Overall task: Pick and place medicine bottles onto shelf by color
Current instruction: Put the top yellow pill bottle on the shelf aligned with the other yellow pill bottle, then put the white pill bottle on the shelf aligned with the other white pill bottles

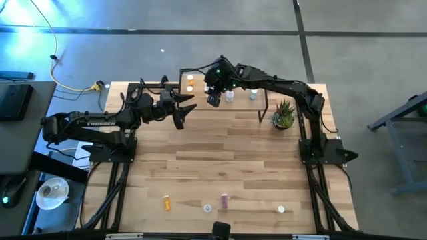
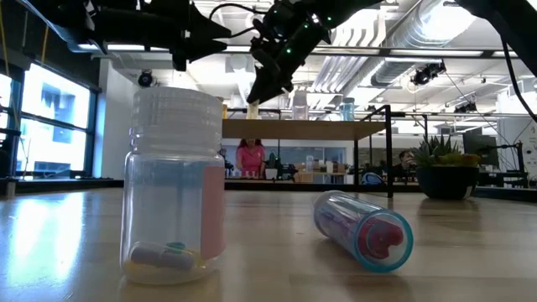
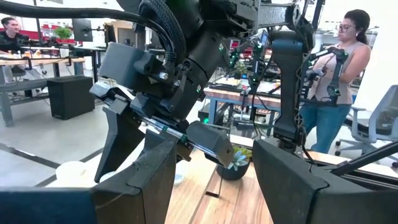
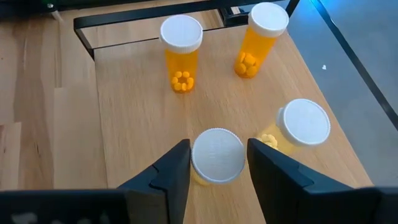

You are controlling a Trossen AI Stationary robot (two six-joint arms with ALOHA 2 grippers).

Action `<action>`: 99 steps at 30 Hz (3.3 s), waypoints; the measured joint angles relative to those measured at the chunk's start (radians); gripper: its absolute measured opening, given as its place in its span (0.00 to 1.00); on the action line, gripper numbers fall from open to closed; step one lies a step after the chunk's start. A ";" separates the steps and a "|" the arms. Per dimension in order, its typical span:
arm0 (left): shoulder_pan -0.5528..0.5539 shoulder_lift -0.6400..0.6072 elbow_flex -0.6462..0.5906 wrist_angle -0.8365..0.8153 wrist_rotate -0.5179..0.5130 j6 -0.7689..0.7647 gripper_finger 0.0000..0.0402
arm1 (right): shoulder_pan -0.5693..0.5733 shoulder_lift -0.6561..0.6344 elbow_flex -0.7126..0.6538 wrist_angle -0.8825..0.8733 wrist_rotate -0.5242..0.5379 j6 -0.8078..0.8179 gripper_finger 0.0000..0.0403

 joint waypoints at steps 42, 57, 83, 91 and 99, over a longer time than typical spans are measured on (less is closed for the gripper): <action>0.000 0.000 0.000 -0.020 0.000 -0.001 0.50 | 0.105 -0.216 0.003 -0.329 -0.123 0.006 0.39; 0.000 0.000 0.000 -0.024 0.000 -0.018 0.50 | 0.350 -0.218 -0.009 -0.654 -0.223 -0.044 0.39; 0.000 0.000 0.000 -0.027 0.000 -0.019 0.50 | 0.558 -0.594 -0.856 0.284 -0.214 0.195 0.39; 0.000 0.000 0.000 -0.030 0.000 -0.019 0.50 | 0.615 -0.581 -1.016 0.709 -0.214 0.224 0.39; 0.000 0.000 0.000 -0.030 0.000 -0.027 0.50 | 0.621 -0.569 -1.049 0.806 -0.109 0.237 0.40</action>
